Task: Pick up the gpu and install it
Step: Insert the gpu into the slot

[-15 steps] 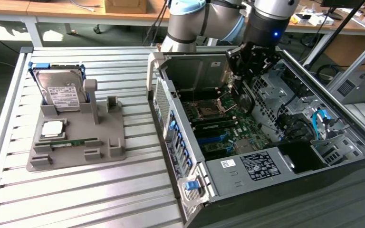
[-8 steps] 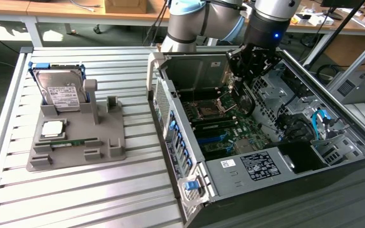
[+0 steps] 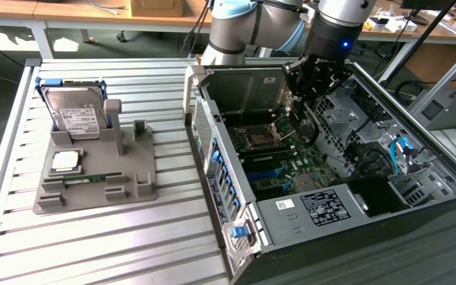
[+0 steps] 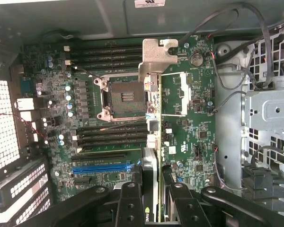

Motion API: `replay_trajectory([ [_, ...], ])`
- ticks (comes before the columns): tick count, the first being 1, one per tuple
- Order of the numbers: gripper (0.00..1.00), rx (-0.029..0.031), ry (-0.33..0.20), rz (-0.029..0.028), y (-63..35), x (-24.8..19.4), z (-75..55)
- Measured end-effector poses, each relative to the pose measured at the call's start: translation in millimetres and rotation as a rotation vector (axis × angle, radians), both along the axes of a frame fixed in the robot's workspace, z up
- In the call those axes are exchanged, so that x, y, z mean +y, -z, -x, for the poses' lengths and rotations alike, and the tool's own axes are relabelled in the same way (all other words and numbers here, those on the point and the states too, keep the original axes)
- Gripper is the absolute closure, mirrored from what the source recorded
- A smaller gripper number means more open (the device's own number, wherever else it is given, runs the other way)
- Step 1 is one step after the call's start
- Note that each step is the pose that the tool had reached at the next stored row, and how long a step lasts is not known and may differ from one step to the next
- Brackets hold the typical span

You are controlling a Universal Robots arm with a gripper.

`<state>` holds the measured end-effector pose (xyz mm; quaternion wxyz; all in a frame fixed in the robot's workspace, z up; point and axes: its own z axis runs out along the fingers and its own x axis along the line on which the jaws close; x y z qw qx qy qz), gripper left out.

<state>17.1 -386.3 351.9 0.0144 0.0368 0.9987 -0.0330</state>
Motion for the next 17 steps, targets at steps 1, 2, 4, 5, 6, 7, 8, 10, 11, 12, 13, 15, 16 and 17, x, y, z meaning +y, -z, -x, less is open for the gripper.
replay_trajectory([
  [1, 0.73, 0.0000, -0.001, 0.0000, 0.0, 0.0, 0.0],
  [2, 0.73, 0.0000, -0.003, -0.0001, 0.0, 0.0, 0.0],
  [4, 0.73, 0.0000, -0.009, -0.0001, 0.0, 0.0, 0.0],
  [5, 0.73, -0.0001, -0.012, 0.0000, 0.0, 0.0, 0.0],
  [6, 0.73, 0.0000, -0.016, -0.0001, 0.0, 0.0, 0.0],
  [7, 0.73, 0.0000, -0.022, -0.0001, 0.0, 0.0, 0.0],
  [8, 0.73, 0.0000, -0.028, 0.0000, 0.0, 0.0, 0.0],
  [10, 0.73, -0.0001, -0.040, -0.0001, 0.0, 0.0, 0.0],
  [11, 0.73, -0.0001, -0.045, 0.0000, 0.0, 0.0, 0.0],
  [12, 0.73, 0.0000, -0.053, 0.0000, 0.0, 0.0, 0.0],
  [13, 0.73, 0.0000, -0.064, 0.0000, 0.0, 0.0, 0.0],
  [15, 0.73, -0.0001, -0.084, 0.0000, 0.0, 0.0, 0.0],
  [16, 0.73, -0.0001, -0.093, 0.0000, 0.0, 0.0, 0.0],
  [17, 0.73, 0.0000, -0.108, 0.0000, 0.0, 0.0, 0.0],
])
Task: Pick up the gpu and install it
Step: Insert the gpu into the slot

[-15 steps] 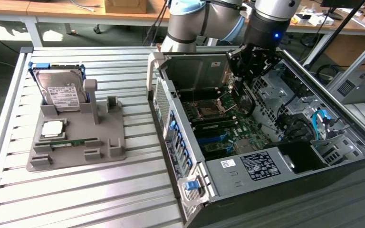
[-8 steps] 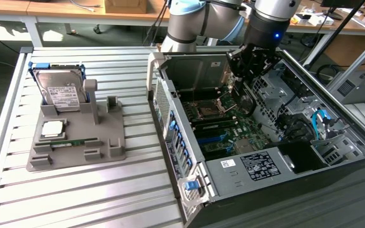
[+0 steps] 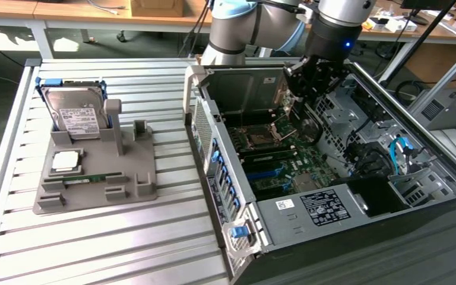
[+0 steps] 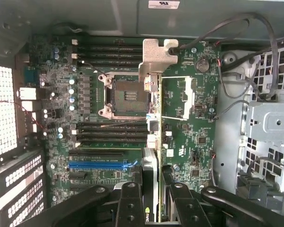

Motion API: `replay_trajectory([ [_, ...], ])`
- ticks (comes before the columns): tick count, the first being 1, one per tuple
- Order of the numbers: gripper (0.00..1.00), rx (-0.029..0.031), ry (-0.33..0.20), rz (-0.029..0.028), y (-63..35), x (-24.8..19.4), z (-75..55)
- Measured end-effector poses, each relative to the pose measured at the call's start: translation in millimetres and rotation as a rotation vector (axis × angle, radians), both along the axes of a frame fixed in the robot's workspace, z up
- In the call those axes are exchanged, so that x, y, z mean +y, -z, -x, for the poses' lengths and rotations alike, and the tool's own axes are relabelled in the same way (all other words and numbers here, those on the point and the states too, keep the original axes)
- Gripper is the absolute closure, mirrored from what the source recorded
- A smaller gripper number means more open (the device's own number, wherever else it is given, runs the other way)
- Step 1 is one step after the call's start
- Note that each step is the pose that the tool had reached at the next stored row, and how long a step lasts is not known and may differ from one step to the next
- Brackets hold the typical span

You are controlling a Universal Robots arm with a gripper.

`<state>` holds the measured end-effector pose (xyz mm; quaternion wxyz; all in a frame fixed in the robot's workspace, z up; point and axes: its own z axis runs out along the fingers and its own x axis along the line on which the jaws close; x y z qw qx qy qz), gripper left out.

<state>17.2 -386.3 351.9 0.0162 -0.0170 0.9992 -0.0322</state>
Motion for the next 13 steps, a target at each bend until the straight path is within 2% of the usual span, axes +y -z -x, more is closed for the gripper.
replay_trajectory([
  [13, 0.73, 0.0000, -0.094, 0.0000, 0.0, 0.0, 0.0],
])
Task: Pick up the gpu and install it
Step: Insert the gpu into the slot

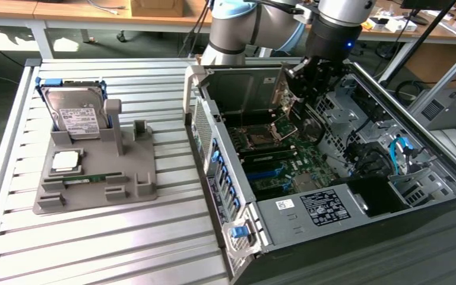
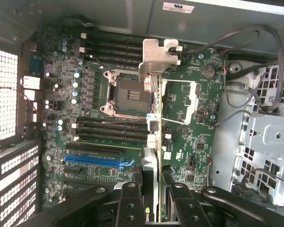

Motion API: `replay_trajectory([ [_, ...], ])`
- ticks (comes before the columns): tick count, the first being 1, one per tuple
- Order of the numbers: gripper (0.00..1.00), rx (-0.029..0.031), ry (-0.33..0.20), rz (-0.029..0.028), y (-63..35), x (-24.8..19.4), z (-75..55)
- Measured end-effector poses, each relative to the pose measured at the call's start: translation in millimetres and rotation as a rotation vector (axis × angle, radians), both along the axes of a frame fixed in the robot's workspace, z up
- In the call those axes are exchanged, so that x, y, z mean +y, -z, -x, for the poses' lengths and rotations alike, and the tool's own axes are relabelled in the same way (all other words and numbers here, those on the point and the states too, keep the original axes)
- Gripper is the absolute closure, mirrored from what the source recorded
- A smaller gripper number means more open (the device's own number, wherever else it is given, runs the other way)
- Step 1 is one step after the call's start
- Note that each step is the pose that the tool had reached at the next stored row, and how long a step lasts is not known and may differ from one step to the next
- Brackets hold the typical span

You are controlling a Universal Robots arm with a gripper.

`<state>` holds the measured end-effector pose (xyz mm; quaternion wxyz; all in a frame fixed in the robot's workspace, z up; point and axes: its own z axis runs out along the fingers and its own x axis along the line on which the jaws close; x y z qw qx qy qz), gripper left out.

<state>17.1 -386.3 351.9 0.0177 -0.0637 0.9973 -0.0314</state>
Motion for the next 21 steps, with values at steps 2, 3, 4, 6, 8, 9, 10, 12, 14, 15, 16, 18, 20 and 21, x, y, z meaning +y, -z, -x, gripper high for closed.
replay_trajectory([
  [2, 0.73, 0.0000, -0.012, 0.0000, 0.0, 0.0, 0.0],
  [3, 0.73, 0.0000, -0.018, 0.0000, 0.0, 0.0, 0.0],
  [4, 0.73, 0.0000, -0.028, 0.0000, 0.0, 0.0, 0.0],
  [6, 0.73, 0.0000, -0.045, 0.0000, 0.0, 0.0, 0.0],
  [8, 0.73, 0.0000, -0.058, -0.0001, 0.1, 0.0, 0.0],
  [9, 0.73, 0.0000, -0.064, 0.0000, 0.0, 0.0, 0.0],
  [10, 0.73, 0.0000, -0.070, 0.0000, 0.0, 0.0, 0.0],
  [12, 0.73, 0.0000, -0.084, 0.0000, 0.0, 0.0, 0.0],
  [14, 0.73, 0.0000, -0.096, 0.0000, 0.0, 0.0, 0.0],
  [15, 0.73, 0.0000, -0.102, 0.0000, 0.0, 0.0, 0.0],
  [16, 0.73, 0.0000, -0.108, -0.0001, 0.1, 0.0, 0.0],
  [18, 0.73, 0.0000, -0.127, 0.0000, 0.1, 0.0, 0.0],
  [20, 0.73, 0.0000, -0.141, 0.0000, 0.1, 0.0, 0.0],
  [21, 0.73, 0.0000, -0.147, 0.0000, 0.1, 0.0, 0.0],
])
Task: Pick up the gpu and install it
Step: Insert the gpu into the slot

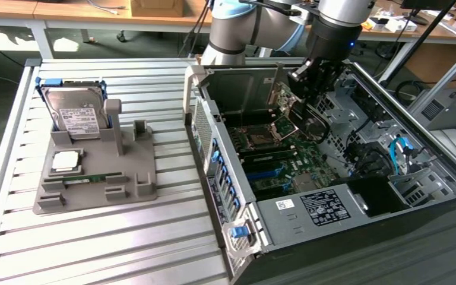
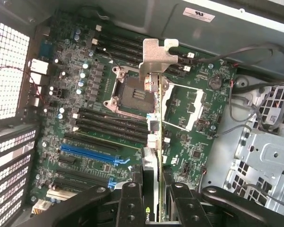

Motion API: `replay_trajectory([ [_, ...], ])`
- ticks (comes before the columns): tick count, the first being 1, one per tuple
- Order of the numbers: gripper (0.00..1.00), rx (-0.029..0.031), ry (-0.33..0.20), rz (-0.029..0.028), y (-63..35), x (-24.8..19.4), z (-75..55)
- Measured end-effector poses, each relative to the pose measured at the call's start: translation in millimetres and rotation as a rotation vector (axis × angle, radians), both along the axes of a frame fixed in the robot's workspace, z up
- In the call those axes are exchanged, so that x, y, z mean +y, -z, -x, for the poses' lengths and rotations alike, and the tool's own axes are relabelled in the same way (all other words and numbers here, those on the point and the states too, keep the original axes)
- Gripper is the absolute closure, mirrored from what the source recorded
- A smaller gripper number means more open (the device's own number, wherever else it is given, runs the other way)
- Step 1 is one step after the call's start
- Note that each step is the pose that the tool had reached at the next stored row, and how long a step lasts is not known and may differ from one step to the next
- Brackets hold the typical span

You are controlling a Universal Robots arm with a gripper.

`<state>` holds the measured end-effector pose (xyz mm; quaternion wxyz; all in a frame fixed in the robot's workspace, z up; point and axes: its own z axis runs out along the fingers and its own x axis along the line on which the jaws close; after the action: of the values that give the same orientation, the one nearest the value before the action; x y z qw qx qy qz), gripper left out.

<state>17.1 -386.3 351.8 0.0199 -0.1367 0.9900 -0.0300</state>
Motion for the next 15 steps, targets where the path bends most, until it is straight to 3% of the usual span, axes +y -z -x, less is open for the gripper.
replay_trajectory([
  [15, 0.73, 0.0000, -0.108, 0.0000, 0.1, 0.0, 0.0],
])
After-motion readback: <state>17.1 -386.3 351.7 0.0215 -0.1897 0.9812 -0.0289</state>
